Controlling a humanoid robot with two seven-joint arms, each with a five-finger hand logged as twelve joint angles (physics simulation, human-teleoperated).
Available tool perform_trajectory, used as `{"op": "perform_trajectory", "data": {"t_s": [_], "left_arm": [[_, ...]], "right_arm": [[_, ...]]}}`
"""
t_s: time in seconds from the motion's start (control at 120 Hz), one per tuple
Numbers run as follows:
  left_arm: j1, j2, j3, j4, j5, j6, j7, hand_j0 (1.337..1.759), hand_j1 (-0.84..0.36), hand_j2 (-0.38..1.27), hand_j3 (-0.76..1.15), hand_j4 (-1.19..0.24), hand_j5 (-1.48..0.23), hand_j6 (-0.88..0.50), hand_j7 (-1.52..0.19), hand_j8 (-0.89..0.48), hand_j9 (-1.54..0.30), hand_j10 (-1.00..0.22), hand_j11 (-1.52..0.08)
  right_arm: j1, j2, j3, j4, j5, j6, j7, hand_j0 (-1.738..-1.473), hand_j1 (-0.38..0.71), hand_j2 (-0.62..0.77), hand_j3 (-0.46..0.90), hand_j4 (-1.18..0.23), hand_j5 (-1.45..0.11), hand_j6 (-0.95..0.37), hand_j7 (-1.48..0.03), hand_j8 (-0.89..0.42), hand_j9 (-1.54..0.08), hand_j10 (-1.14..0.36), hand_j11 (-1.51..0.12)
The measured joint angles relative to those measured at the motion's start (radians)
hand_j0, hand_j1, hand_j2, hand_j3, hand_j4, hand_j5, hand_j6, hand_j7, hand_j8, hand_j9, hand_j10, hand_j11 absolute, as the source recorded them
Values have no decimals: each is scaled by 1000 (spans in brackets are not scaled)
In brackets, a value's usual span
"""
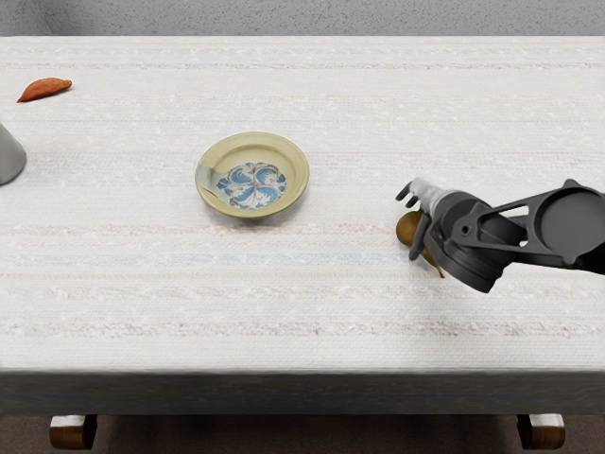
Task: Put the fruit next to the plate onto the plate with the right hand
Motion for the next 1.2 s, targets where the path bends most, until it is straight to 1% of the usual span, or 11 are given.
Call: {"op": "perform_trajectory", "data": {"t_s": [0.583, 0.75, 0.942, 0.975, 1.067, 1.158, 1.2], "left_arm": [[0, 0, 0, 0, 0, 0, 0, 1658, 348, 0, 0, -1, -1, -1, -1, -1, -1, -1, -1], [0, 0, 0, 0, 0, 0, 0, 1658, 348, 0, 0, -1, -1, -1, -1, -1, -1, -1, -1], [0, 0, 0, 0, 0, 0, 0, 1658, 348, 0, 0, -1, -1, -1, -1, -1, -1, -1, -1], [0, 0, 0, 0, 0, 0, 0, 1658, 348, 0, 0, -1, -1, -1, -1, -1, -1, -1, -1], [0, 0, 0, 0, 0, 0, 0, 1658, 348, 0, 0, -1, -1, -1, -1, -1, -1, -1, -1], [0, 0, 0, 0, 0, 0, 0, 1658, 348, 0, 0, -1, -1, -1, -1, -1, -1, -1, -1], [0, 0, 0, 0, 0, 0, 0, 1658, 348, 0, 0, -1, -1, -1, -1, -1, -1, -1, -1]], "right_arm": [[-11, 5, -13, -5, 0, 0, 0, -1658, 33, -63, 0, -319, -414, -320, -414, -319, -414, -319, -414], [-12, 5, -15, -5, -1, 0, 0, -1658, 74, -70, 0, -353, -459, -354, -459, -354, -459, -354, -459], [-11, 5, -19, -6, -3, 0, 0, -1658, 149, -79, 0, -419, -539, -393, -541, -419, -539, -419, -539], [-11, 5, -21, -6, -4, 0, 0, -1657, 162, -72, -1, -430, -550, -386, -553, -431, -550, -431, -550], [-11, 5, -26, -6, -6, 1, -1, -1656, 197, -26, -1, -452, -573, -361, -579, -412, -572, -454, -572], [-10, 5, -27, -6, -7, 2, -1, -1656, 233, 55, 0, -466, -595, -346, -598, -398, -595, -467, -595], [-10, 5, -28, -6, -6, 1, 0, -1656, 226, 71, 0, -472, -605, -347, -607, -399, -606, -473, -606]]}}
